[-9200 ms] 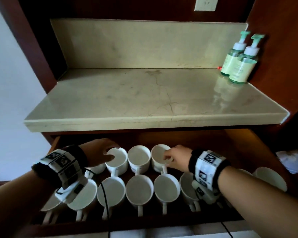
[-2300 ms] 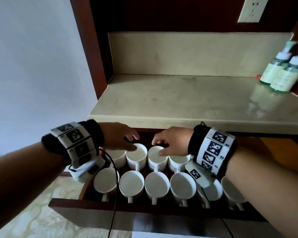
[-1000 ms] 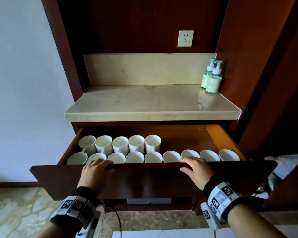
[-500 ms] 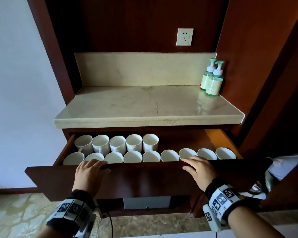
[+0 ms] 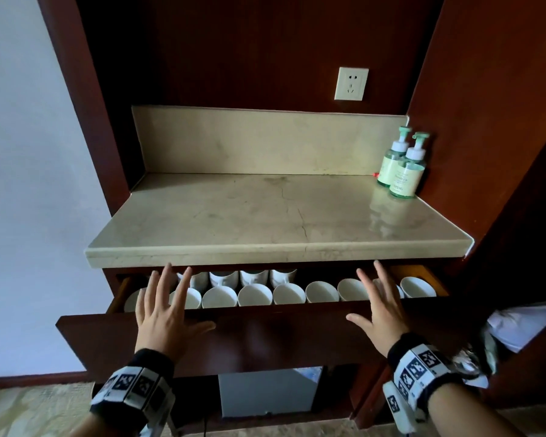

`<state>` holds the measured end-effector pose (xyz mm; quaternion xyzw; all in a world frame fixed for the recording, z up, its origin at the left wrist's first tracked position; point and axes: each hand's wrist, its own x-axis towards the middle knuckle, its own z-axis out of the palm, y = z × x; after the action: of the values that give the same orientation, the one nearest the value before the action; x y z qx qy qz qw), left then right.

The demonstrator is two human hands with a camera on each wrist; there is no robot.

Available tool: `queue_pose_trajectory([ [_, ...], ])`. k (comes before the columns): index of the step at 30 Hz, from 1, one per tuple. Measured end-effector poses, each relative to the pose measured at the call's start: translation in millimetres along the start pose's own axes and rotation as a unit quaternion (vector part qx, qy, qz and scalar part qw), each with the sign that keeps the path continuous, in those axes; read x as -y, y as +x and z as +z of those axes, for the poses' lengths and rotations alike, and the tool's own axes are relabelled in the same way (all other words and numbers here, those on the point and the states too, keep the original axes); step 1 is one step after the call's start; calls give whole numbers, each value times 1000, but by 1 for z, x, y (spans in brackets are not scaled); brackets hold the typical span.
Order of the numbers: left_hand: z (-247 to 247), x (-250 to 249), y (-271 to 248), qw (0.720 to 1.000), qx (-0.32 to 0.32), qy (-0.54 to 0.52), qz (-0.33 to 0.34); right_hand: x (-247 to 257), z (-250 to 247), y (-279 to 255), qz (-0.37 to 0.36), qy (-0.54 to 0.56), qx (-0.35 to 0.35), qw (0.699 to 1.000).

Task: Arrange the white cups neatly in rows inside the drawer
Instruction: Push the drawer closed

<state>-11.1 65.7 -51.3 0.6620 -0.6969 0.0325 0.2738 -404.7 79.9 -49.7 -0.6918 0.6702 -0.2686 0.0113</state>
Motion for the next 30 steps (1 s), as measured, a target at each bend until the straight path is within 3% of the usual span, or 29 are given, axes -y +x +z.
queue_pose_trajectory([
  [6, 3, 4, 44, 999, 20, 27, 15, 8, 3, 37, 21, -94, -32, 995],
  [13, 11, 7, 77, 997, 50, 58, 11, 6, 6, 74, 6, -154, 0, 988],
  [16, 17, 8, 83, 997, 33, 70, 15, 2, 12, 88, 3, -164, 14, 986],
  [30, 40, -3, 101, 997, -49, 54, -20, -9, 37, 114, -46, -186, -135, 972],
])
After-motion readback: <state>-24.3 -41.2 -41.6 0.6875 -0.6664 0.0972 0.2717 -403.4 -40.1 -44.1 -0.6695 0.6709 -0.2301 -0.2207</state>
